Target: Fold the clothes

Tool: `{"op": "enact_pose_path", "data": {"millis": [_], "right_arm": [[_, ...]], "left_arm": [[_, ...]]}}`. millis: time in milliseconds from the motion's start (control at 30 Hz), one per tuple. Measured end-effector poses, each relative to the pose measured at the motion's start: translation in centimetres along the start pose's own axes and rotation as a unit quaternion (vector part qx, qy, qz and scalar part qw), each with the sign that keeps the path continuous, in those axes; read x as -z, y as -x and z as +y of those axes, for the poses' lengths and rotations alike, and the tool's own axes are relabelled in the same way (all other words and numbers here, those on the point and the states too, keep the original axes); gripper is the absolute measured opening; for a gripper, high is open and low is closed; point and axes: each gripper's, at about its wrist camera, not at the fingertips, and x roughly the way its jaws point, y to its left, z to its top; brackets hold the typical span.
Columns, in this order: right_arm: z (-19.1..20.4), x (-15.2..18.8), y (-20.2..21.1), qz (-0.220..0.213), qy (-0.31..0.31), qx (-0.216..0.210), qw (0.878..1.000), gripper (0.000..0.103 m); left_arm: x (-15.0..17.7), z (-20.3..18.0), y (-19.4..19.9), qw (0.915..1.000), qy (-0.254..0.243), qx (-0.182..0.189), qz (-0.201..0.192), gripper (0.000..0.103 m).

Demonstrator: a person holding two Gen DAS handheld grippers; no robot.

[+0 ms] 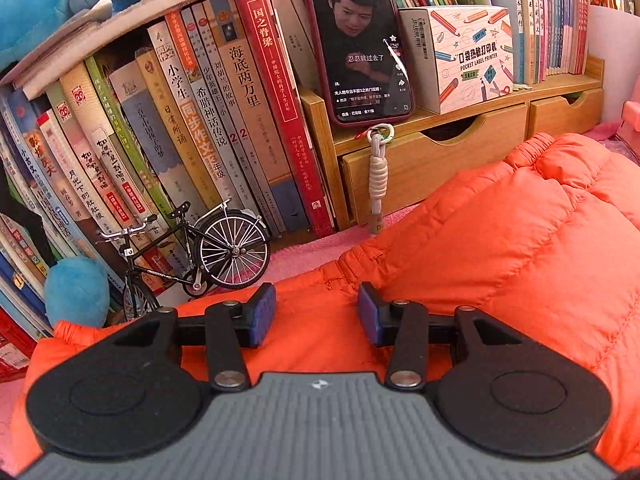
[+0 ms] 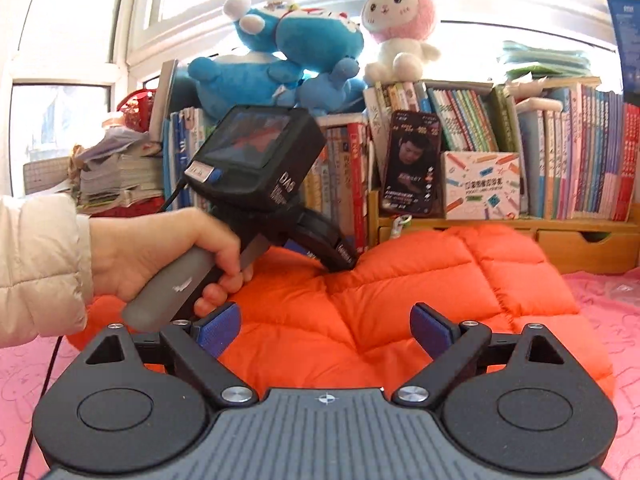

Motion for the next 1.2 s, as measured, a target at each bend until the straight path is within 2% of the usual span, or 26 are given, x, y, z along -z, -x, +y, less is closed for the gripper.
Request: {"op": "enact_pose_path", "data": {"millis": [133, 467, 633, 967, 1067, 1200], "right_arm": [[-0.9, -0.9, -1.9, -0.007, 0.011, 0.047, 0.999, 0.096], [-2.4, -3.1, -7.2, 0.007, 0.044, 0.076, 0.996, 0.1], [-4.4, -1.1, -10.2, 0.079, 0.011, 0.102, 0.992, 0.101], [-5.6, 0.3, -10.1, 0.113, 0.039, 0.115, 0.986, 0.102], [-6.3, 0.3, -9.5, 0.112, 0.033, 0.124, 0.985, 0.102], [-7.9, 0.0, -8.2, 0.108, 0.022, 0.144, 0.983, 0.102]], "left_arm": [[0.5, 0.0, -0.5, 1.0, 0.003, 0.006, -0.003, 0.044], [1.6, 0.1, -1.4, 0.9995, 0.021, 0.013, -0.019, 0.043], [1.7, 0.8, -1.7, 0.9986, 0.041, 0.025, -0.024, 0.043], [2.4, 1.8, -1.8, 0.9965, 0.064, 0.035, -0.042, 0.046], [2.6, 2.1, -0.9, 0.9972, 0.053, 0.003, -0.053, 0.046], [3.7, 5.2, 2.0, 0.992, 0.045, -0.093, -0.073, 0.047]]}}
